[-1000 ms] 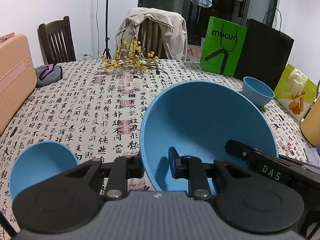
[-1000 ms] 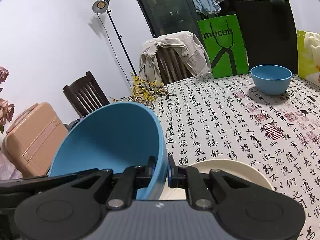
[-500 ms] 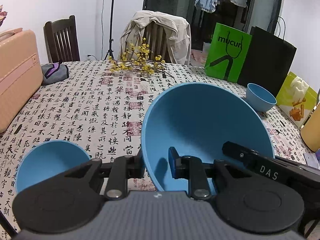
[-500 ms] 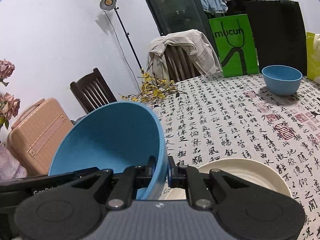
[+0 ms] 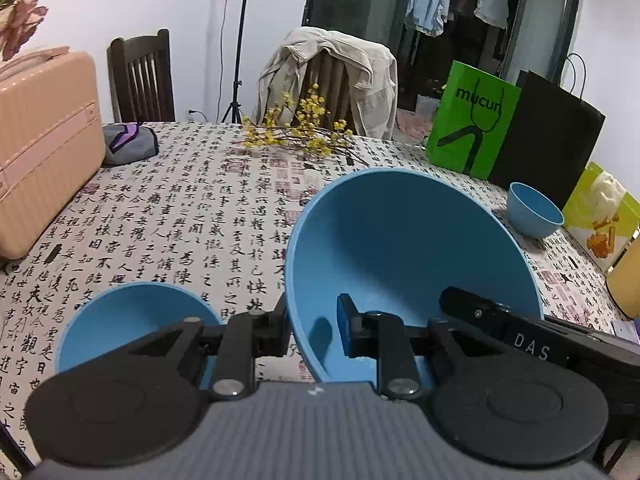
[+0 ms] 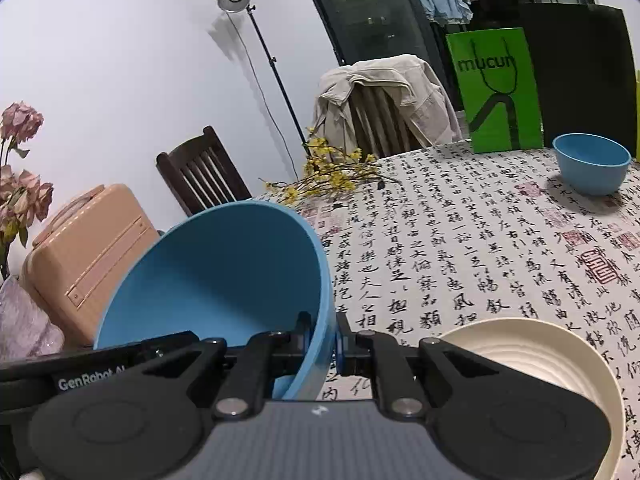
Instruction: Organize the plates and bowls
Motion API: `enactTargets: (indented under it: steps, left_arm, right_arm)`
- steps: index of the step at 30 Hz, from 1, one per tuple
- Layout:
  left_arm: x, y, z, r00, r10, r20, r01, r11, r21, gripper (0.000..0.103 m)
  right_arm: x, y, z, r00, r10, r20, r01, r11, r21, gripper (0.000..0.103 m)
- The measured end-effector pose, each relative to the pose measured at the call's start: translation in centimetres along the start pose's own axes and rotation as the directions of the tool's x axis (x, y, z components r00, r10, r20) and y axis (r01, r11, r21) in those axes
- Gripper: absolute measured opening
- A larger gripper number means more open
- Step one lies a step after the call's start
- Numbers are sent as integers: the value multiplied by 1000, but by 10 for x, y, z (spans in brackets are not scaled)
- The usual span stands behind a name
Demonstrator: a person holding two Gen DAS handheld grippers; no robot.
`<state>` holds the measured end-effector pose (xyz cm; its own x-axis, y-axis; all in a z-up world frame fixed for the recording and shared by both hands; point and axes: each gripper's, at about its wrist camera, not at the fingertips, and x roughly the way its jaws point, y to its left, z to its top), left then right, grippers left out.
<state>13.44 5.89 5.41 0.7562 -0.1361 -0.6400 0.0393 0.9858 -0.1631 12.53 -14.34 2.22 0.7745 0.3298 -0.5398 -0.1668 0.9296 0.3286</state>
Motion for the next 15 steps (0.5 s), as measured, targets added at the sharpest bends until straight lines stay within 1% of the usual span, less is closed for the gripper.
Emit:
enactTargets:
  steps: [15]
  left_arm:
    - [-18, 50, 1, 997, 67, 32, -65, 996, -62, 23]
  right_arm:
    - [19, 48, -7, 996, 82, -43, -84, 995, -57, 12]
